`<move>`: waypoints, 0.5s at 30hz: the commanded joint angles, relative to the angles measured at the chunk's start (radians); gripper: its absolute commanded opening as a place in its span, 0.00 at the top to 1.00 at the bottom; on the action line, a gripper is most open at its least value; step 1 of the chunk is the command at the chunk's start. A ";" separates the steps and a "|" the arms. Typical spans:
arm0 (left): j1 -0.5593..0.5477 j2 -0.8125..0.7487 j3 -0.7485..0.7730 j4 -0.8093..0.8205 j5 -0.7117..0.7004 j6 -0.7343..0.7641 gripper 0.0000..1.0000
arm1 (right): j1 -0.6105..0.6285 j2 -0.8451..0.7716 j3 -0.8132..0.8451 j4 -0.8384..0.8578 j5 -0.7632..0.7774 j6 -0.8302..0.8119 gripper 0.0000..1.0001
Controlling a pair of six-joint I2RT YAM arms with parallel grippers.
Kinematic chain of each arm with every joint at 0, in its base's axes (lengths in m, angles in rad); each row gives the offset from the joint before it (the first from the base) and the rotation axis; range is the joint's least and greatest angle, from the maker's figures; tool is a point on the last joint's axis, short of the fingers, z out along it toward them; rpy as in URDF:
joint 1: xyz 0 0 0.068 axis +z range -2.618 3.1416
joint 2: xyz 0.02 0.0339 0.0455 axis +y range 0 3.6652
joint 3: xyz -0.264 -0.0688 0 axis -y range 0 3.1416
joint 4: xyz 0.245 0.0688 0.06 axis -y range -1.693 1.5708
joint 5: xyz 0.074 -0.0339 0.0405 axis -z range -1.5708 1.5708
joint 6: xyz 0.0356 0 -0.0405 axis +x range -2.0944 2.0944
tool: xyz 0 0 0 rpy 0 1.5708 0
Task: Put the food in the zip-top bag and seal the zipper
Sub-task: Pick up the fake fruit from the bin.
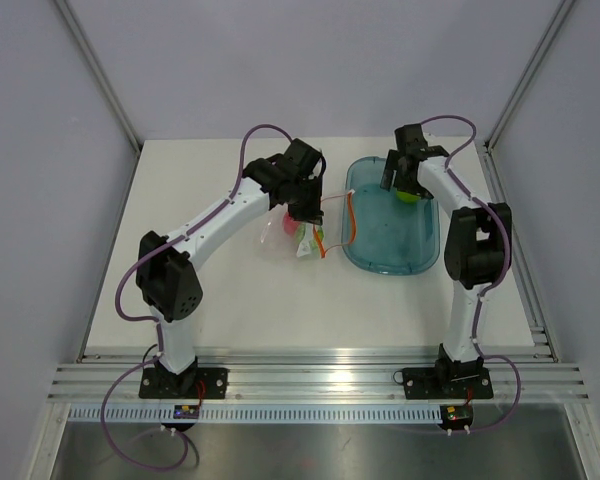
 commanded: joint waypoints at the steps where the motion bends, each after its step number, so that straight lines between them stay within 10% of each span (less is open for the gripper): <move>1: 0.003 -0.042 0.014 0.020 0.020 0.008 1.00 | -0.028 0.061 0.136 -0.041 0.080 -0.048 0.01; 15: 0.003 -0.026 0.037 0.007 0.020 0.015 1.00 | -0.059 0.229 0.288 -0.051 0.018 -0.077 0.03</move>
